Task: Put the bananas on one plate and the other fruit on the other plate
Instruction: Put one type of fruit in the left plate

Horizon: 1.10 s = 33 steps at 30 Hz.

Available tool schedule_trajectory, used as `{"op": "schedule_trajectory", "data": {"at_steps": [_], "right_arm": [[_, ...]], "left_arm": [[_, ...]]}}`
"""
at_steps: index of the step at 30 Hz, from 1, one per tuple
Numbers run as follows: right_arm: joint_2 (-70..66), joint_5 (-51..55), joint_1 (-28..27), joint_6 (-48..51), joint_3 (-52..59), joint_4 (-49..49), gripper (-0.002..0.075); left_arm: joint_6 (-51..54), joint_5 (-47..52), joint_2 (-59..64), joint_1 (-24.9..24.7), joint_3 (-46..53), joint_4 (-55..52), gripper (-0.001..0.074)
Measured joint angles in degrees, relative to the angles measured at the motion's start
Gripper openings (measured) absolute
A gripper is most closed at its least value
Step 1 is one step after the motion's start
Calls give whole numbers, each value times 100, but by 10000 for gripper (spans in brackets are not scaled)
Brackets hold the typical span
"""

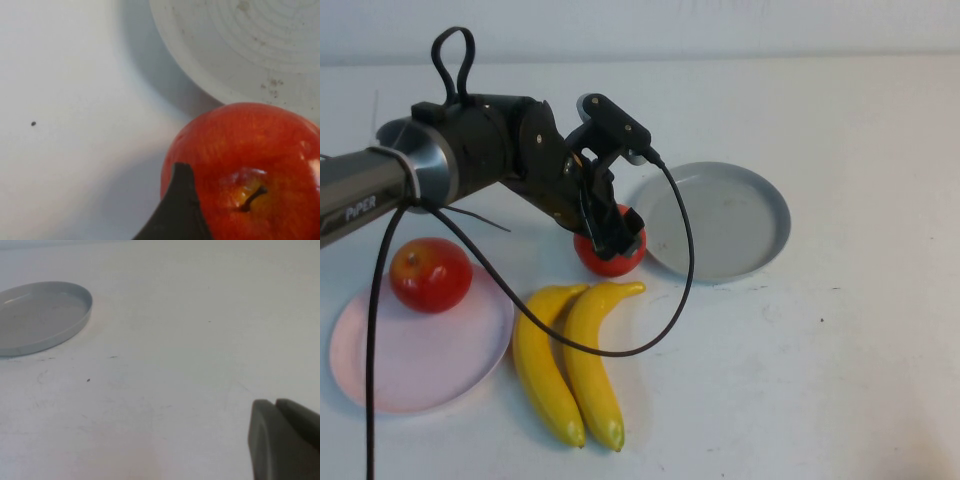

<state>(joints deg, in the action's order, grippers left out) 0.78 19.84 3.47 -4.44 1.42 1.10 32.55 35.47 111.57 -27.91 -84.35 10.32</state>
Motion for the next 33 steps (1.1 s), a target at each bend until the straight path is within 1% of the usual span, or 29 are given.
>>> {"op": "schedule_trajectory", "data": {"at_steps": [12, 17, 19, 21, 22, 24, 28, 33], "right_arm": [[0, 0, 0, 0, 0, 0, -17], [0, 0, 0, 0, 0, 0, -17], [0, 0, 0, 0, 0, 0, -17], [0, 0, 0, 0, 0, 0, -17], [0, 0, 0, 0, 0, 0, -17], [0, 0, 0, 0, 0, 0, -17], [0, 0, 0, 0, 0, 0, -17], [0, 0, 0, 0, 0, 0, -17]], "left_arm": [[0, -1, -13, 0, -10, -13, 536], [-22, 423, -120, 0, -223, -85, 534], [-82, 579, -259, 0, -313, -97, 510], [-233, 689, -425, 0, -376, -97, 403], [-358, 753, -532, 0, -387, -97, 369], [-580, 917, -763, 0, -400, -97, 336], [-793, 1504, -1150, 0, -400, -157, 313], [-866, 1613, -1296, -9, -400, -269, 314]]}}
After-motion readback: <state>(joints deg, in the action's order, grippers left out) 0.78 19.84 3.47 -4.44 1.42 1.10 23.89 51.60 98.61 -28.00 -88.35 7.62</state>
